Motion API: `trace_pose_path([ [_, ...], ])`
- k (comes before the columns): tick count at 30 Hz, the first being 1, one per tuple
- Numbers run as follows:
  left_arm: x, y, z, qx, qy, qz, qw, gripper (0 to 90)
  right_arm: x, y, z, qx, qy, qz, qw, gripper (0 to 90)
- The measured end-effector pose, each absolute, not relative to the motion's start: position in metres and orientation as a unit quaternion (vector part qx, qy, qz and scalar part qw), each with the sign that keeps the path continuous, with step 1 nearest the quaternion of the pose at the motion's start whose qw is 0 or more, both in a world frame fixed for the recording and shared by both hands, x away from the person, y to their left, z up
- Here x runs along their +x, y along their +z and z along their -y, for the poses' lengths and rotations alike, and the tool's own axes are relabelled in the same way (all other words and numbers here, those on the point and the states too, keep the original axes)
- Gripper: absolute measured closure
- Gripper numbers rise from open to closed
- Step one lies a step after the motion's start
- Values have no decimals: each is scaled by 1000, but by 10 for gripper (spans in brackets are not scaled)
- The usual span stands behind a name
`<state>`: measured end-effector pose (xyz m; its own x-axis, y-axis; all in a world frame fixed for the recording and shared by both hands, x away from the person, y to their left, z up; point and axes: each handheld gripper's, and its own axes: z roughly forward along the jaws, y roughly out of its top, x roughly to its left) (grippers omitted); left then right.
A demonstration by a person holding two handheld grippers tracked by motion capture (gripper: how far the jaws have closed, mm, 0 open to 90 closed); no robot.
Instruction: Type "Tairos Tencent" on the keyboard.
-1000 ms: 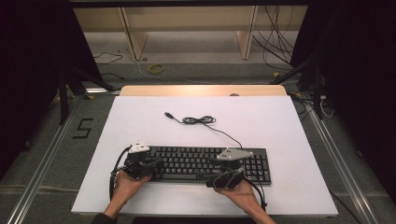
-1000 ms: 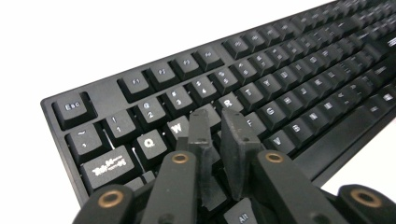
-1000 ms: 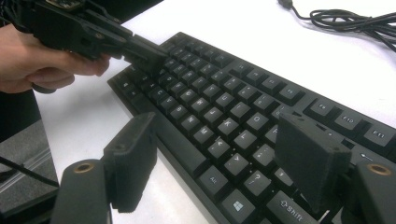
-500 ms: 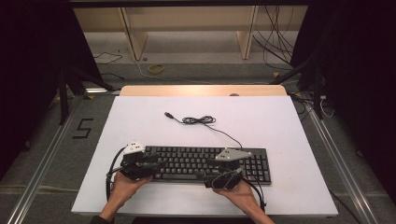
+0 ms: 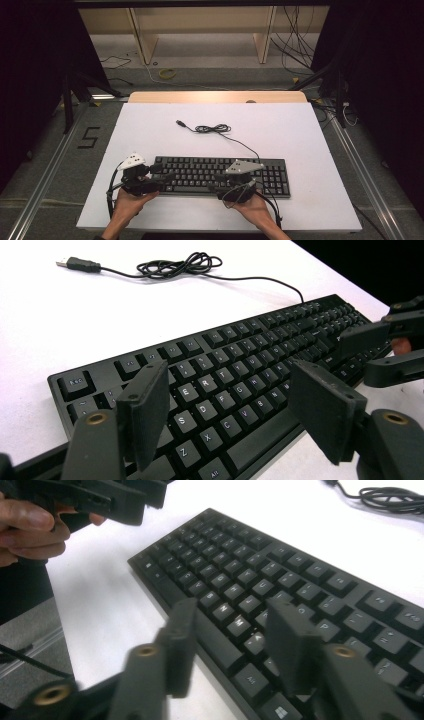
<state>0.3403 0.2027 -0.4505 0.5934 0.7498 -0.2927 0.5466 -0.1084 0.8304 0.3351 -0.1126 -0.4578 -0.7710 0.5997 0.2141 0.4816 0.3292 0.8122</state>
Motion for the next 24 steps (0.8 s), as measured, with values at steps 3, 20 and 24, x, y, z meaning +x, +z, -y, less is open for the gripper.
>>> trace_pose_path([
  [3, 339, -451, -203, 736, 102, -437, 507, 314, 335, -460, 109, 328, 471, -816, 58, 681],
  [20, 330, -455, -209, 735, 110, -435, 508, 292, 343, -477, 80, 316, 439, -840, 45, 900],
  [24, 328, -455, -210, 735, 110, -436, 508, 291, 344, -480, 75, 314, 432, -844, 45, 900],
])
